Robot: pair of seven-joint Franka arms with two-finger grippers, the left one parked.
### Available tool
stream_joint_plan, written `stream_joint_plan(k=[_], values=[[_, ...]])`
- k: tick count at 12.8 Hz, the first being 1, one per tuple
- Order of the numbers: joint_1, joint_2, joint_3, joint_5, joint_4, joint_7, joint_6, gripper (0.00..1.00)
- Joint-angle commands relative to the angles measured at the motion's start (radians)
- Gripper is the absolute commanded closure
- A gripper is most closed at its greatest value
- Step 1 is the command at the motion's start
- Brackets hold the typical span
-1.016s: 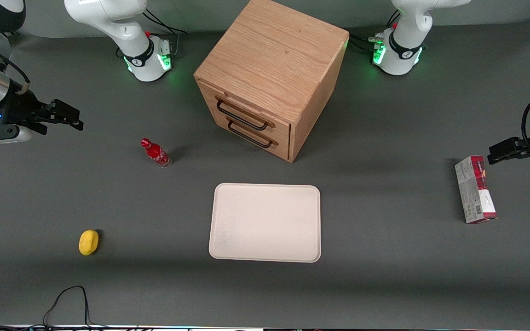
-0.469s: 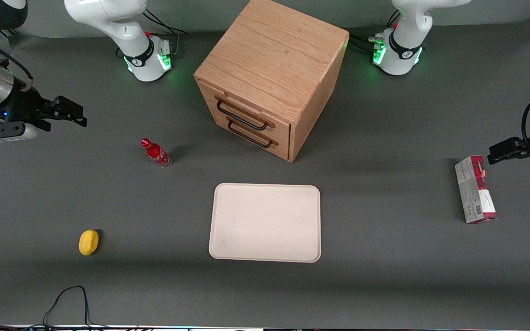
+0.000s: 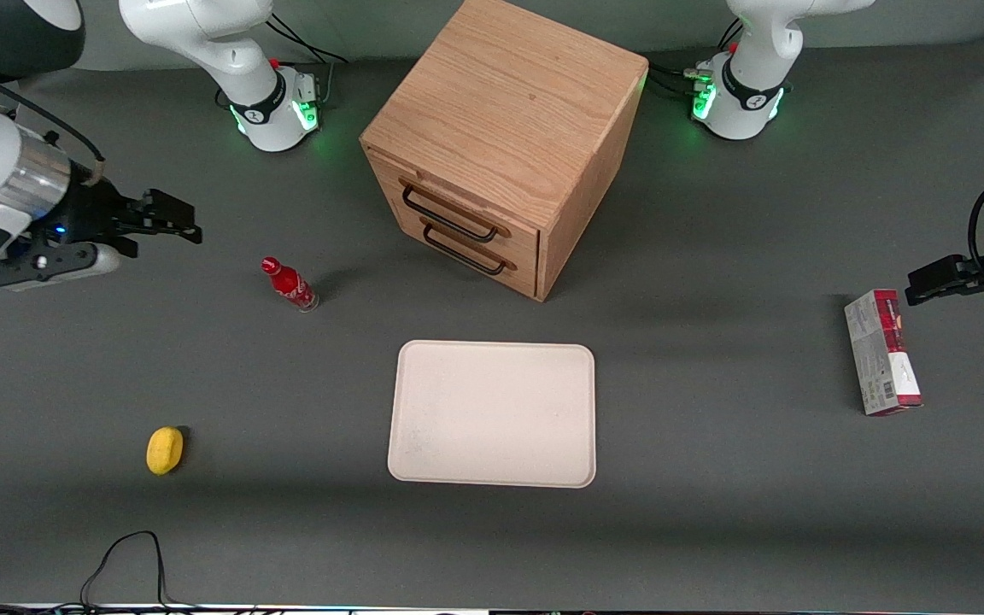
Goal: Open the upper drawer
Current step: 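Move the right gripper to the upper drawer's black handle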
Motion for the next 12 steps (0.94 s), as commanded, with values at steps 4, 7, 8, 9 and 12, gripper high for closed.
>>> stream_joint_plan(k=[4,7,8,9,12], values=[[0.156,0.124,-0.005,0.044,0.130,-0.174,0.005,0.00],[0.288,0.251,-0.005,0.048,0.223,-0.364,0.029,0.00],[0.296,0.295,-0.002,0.057,0.246,-0.366,0.031,0.00],[0.296,0.327,0.016,0.106,0.265,-0.371,0.045,0.00],[0.333,0.390,0.036,0.156,0.276,-0.372,0.052,0.00]])
